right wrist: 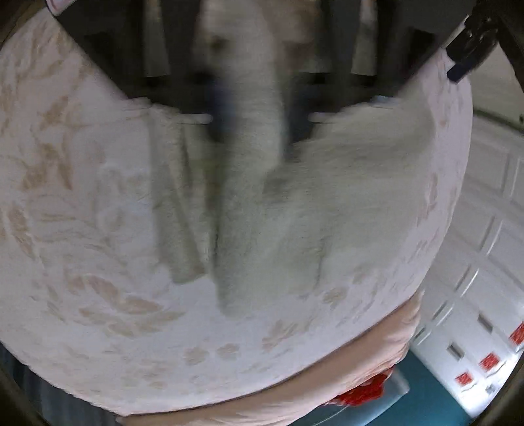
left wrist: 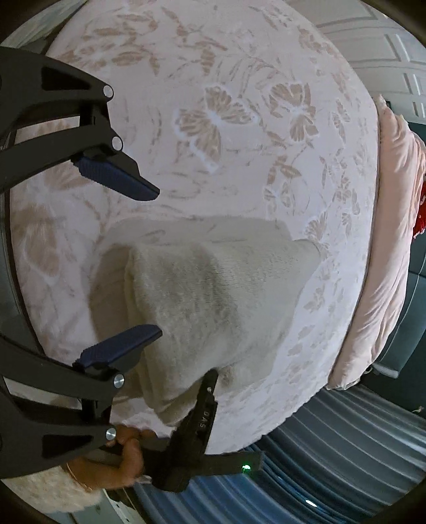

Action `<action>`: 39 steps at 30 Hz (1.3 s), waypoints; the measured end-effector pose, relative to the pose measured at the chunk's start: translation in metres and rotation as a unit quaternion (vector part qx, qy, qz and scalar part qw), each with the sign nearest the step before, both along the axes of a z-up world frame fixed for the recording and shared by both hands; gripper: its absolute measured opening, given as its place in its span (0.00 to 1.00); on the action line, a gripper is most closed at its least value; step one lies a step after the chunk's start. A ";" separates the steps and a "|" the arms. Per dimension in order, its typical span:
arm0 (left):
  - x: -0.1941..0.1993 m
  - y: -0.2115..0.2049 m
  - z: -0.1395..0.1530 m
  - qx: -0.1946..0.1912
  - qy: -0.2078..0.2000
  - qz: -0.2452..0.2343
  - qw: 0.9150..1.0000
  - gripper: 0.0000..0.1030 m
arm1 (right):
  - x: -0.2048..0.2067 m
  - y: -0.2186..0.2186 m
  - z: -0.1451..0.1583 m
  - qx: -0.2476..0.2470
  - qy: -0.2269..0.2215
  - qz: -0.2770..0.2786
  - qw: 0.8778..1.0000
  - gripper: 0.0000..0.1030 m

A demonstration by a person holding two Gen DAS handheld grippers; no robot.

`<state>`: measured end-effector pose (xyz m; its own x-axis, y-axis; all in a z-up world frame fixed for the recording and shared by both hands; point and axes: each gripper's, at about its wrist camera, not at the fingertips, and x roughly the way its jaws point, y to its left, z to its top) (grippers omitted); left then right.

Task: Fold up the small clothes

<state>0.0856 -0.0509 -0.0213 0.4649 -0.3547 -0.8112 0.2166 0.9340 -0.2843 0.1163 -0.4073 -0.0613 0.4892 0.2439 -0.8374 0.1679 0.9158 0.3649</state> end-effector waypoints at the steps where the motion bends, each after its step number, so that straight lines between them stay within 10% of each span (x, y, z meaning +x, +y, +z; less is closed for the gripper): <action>1: 0.000 0.000 0.000 0.003 -0.002 -0.003 1.000 0.73 | -0.008 -0.002 0.016 0.000 -0.029 -0.004 1.000 0.14; 5: 0.000 -0.002 -0.006 0.014 0.001 -0.006 1.000 0.76 | -0.039 -0.021 0.052 -0.007 -0.099 -0.039 0.994 0.13; 9: 0.000 -0.009 -0.016 0.019 0.020 -0.013 1.000 0.76 | -0.026 -0.028 -0.023 -0.073 0.015 -0.020 0.997 0.19; 13: -0.006 -0.013 -0.015 0.051 0.002 -0.025 0.998 0.78 | -0.043 -0.027 0.048 -0.080 -0.051 -0.072 0.993 0.33; 17: -0.006 -0.014 -0.018 0.065 0.005 -0.026 0.998 0.78 | -0.045 0.022 0.104 -0.038 -0.132 0.003 0.991 0.29; 23: -0.008 -0.004 -0.014 0.072 0.007 -0.010 0.997 0.78 | 0.002 0.122 -0.008 -0.091 0.010 0.160 0.983 0.28; 29: -0.006 0.013 -0.007 0.080 -0.001 0.015 0.997 0.81 | -0.010 0.115 0.066 -0.050 -0.061 0.138 0.987 0.27; 33: -0.003 0.016 -0.008 0.080 0.007 0.026 0.996 0.81 | 0.002 0.142 0.004 -0.082 -0.001 0.183 0.980 0.28; 39: -0.005 0.015 0.000 0.102 -0.013 0.024 0.994 0.81 | 0.000 0.118 0.056 -0.040 -0.045 0.134 0.989 0.28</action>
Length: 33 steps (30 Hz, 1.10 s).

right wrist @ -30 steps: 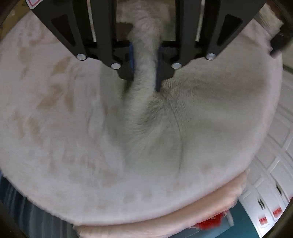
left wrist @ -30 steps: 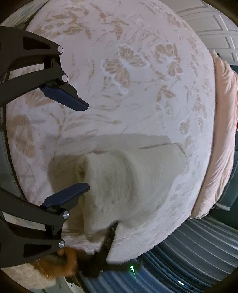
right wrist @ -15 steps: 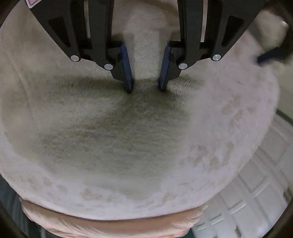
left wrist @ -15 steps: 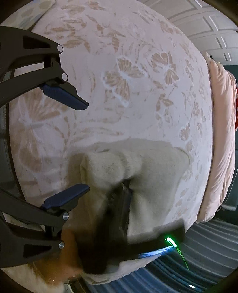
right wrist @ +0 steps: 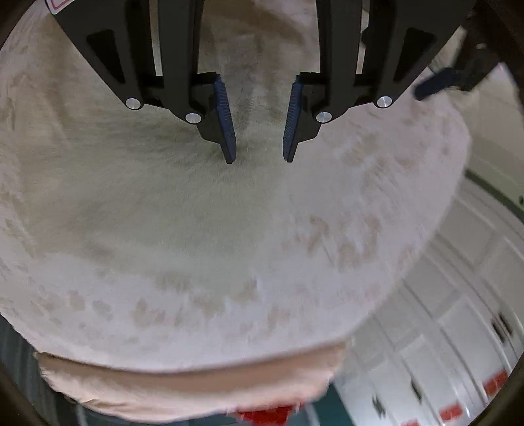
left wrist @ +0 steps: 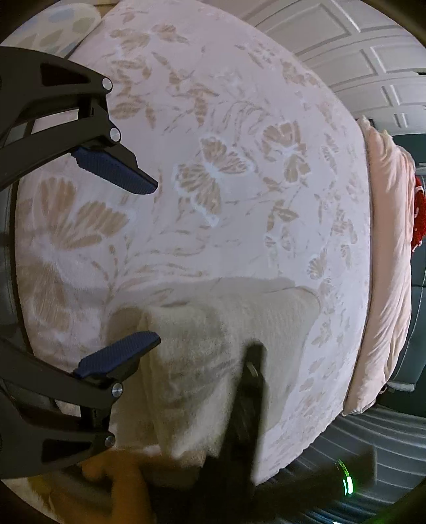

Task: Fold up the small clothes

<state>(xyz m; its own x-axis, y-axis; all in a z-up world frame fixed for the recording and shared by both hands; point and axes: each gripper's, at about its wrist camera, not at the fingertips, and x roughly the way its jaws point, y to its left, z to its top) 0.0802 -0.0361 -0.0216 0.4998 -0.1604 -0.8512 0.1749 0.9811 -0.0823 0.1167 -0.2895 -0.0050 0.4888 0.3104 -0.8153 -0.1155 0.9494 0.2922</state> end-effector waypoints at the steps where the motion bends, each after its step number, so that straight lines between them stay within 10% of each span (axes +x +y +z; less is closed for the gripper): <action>1: 0.000 -0.001 0.000 -0.001 0.000 0.000 1.000 0.81 | -0.002 -0.010 -0.004 -0.012 0.000 -0.020 1.000 0.28; 4: 0.001 -0.005 -0.003 -0.002 0.007 -0.001 1.000 0.81 | 0.009 -0.013 -0.053 -0.051 0.059 -0.024 0.997 0.25; 7: -0.001 -0.012 -0.002 0.005 0.003 -0.009 1.000 0.81 | 0.000 -0.030 -0.026 -0.019 0.032 -0.036 0.999 0.24; 12: 0.004 -0.021 0.001 -0.001 0.003 -0.017 1.000 0.84 | -0.038 -0.100 0.009 -0.001 -0.025 -0.128 0.992 0.46; 19: 0.060 -0.042 -0.017 -0.098 0.066 0.000 0.993 0.93 | -0.053 -0.192 -0.028 0.023 0.027 -0.205 0.978 0.69; 27: 0.113 -0.066 -0.078 -0.147 0.149 0.014 0.978 0.96 | -0.012 -0.189 -0.098 0.132 0.096 -0.179 0.970 0.93; 33: 0.112 -0.069 -0.081 -0.167 0.134 0.009 0.977 0.96 | -0.003 -0.171 -0.106 0.129 0.077 -0.181 0.972 0.95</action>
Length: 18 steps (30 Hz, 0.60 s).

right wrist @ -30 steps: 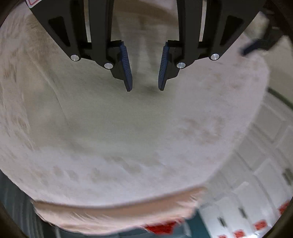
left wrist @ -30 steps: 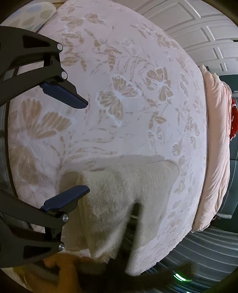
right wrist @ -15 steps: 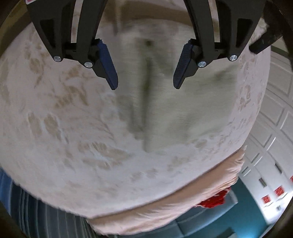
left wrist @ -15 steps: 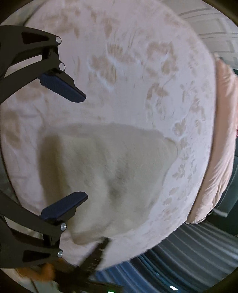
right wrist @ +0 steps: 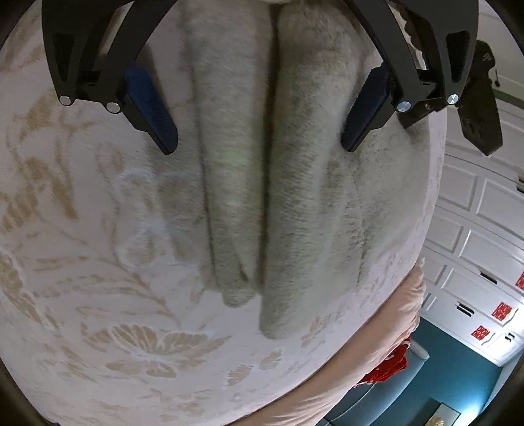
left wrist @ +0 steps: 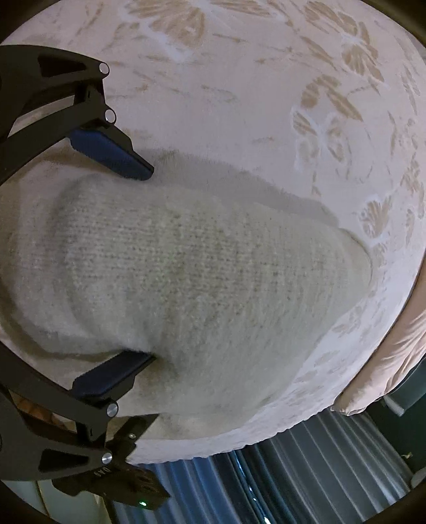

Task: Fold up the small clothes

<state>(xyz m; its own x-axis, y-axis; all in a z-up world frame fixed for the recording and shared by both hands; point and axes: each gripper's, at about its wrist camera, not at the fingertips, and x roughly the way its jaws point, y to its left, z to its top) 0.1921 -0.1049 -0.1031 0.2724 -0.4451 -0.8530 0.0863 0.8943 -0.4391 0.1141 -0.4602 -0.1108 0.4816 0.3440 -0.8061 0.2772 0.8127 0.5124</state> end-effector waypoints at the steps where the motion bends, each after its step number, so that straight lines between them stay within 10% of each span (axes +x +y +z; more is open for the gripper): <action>1: 0.000 -0.002 0.002 -0.003 0.004 -0.004 1.000 0.95 | 0.002 0.001 0.000 0.002 -0.001 -0.001 1.000 0.85; 2: 0.000 -0.005 0.004 -0.009 0.004 -0.008 1.000 0.83 | 0.003 0.004 0.002 0.017 -0.009 0.004 1.000 0.55; 5: -0.002 -0.008 0.018 -0.008 -0.002 -0.022 1.000 0.62 | 0.005 0.009 0.012 0.045 -0.019 0.002 0.999 0.34; 13: -0.026 0.003 0.041 -0.023 0.012 -0.071 0.997 0.55 | -0.024 0.012 0.033 0.008 -0.002 0.020 1.000 0.42; 18: -0.037 0.014 0.026 -0.048 0.020 -0.047 0.998 0.71 | -0.034 -0.003 0.004 0.094 0.014 -0.018 0.995 0.63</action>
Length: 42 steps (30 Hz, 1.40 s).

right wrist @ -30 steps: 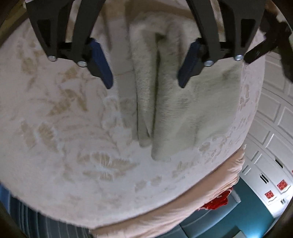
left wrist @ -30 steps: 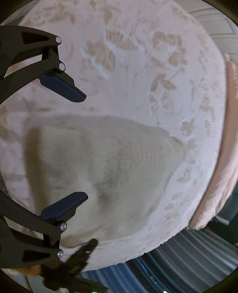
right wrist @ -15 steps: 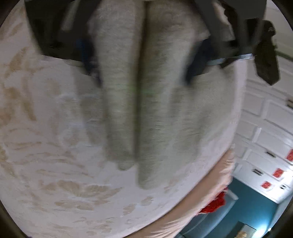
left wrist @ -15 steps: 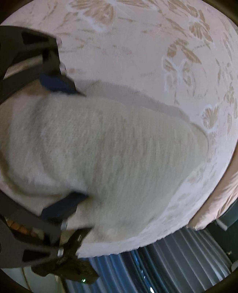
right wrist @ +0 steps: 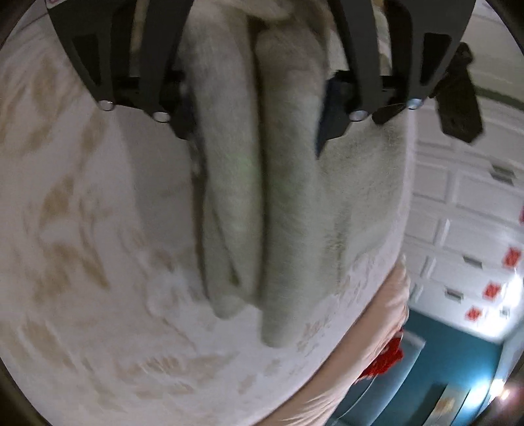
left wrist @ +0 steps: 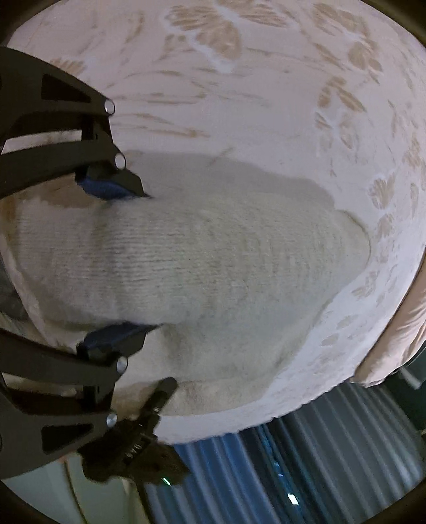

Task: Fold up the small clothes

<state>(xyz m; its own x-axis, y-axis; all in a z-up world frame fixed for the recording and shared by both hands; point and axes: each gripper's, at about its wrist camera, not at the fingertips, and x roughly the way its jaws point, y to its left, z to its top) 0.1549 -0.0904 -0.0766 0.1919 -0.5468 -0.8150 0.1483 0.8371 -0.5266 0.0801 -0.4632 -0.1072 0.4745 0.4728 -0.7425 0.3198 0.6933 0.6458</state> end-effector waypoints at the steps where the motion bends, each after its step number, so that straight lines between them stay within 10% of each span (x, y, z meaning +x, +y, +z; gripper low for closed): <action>1: 0.003 0.005 -0.005 -0.003 0.014 0.020 1.000 0.79 | 0.001 -0.001 -0.003 0.005 0.000 -0.003 1.000 0.67; 6: 0.019 0.008 -0.023 -0.018 0.051 0.056 0.997 0.89 | 0.012 0.011 -0.014 0.021 -0.017 -0.014 1.000 0.65; 8: 0.022 -0.004 -0.014 -0.012 0.037 0.032 0.999 0.63 | 0.017 0.014 -0.011 0.021 -0.015 -0.018 0.999 0.42; 11: 0.016 -0.022 0.020 0.029 -0.011 0.004 1.000 0.50 | 0.015 0.022 0.015 0.001 -0.040 -0.025 0.999 0.34; 28: -0.089 -0.016 0.246 0.056 -0.244 -0.068 0.966 0.51 | -0.100 0.067 0.231 -0.103 -0.257 -0.047 0.960 0.34; 42: -0.146 0.047 0.330 0.067 -0.351 -0.031 0.933 0.53 | -0.166 0.141 0.329 -0.166 -0.369 -0.015 0.915 0.34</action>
<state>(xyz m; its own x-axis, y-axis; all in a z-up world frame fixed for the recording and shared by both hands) 0.0086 -0.0439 0.2538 0.6767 -0.4757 -0.5620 0.4672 0.8673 -0.1717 -0.0858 -0.3218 0.2219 0.9128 0.2582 -0.3163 -0.0960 0.8886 0.4485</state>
